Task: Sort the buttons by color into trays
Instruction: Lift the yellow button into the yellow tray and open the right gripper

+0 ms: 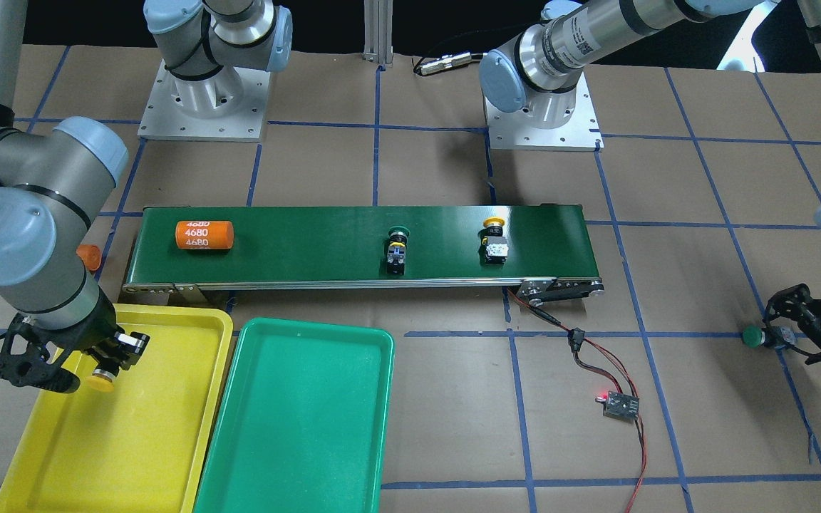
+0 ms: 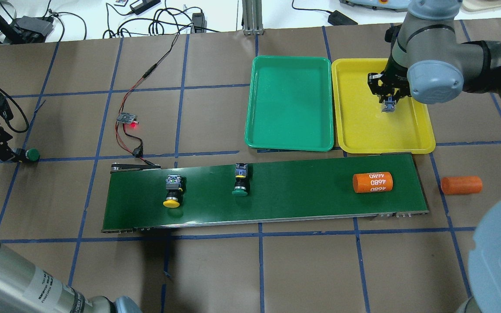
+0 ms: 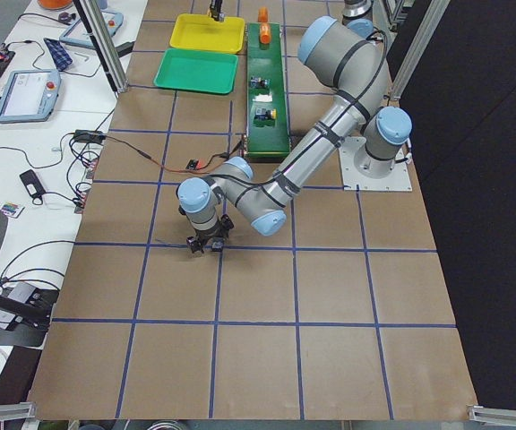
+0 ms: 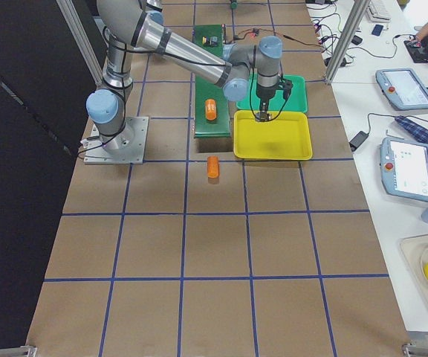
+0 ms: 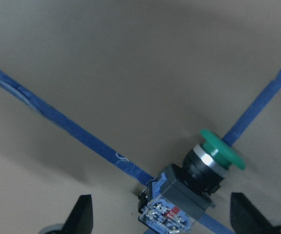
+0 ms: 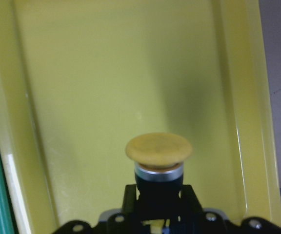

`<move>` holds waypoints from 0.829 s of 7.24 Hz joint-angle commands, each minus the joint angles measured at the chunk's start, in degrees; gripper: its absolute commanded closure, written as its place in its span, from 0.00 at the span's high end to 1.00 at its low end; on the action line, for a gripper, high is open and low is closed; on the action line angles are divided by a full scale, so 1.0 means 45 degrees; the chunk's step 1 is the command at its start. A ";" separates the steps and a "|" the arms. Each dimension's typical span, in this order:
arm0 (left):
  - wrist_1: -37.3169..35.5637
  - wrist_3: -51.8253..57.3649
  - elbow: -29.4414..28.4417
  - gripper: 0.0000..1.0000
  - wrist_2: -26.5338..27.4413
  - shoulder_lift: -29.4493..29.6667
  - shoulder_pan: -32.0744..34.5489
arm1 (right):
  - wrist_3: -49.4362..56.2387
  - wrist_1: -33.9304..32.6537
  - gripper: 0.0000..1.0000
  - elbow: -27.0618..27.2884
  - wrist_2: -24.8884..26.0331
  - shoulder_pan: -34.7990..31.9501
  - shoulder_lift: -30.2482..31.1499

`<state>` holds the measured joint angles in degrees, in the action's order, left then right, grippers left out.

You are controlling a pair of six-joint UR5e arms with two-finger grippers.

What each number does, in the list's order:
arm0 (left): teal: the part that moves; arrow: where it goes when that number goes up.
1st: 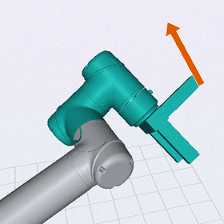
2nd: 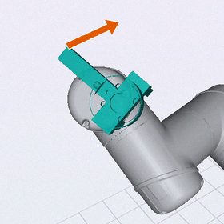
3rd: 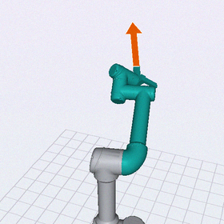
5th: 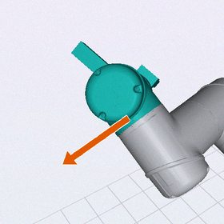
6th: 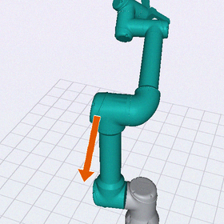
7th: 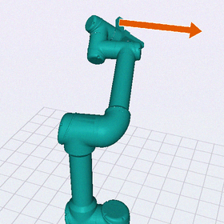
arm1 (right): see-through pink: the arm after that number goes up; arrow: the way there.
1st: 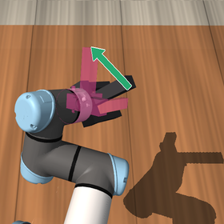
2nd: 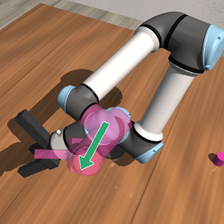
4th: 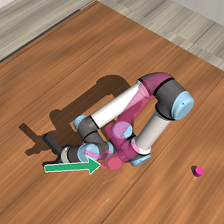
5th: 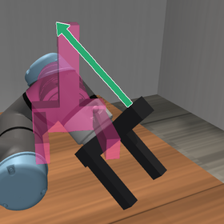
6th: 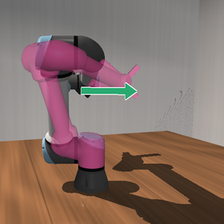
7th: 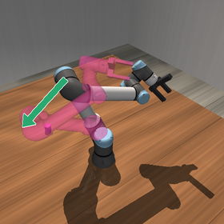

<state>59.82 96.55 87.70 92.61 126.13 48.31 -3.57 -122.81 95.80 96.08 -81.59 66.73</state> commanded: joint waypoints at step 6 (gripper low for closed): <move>0.0242 -0.0204 0.0571 0.00 -0.0132 -0.0545 0.0143 | -0.1092 0.2216 1.00 0.0446 -0.1311 -0.1605 0.2211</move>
<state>60.86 96.69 90.42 92.10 124.88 48.66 -5.46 -119.07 96.73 91.80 -84.74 71.30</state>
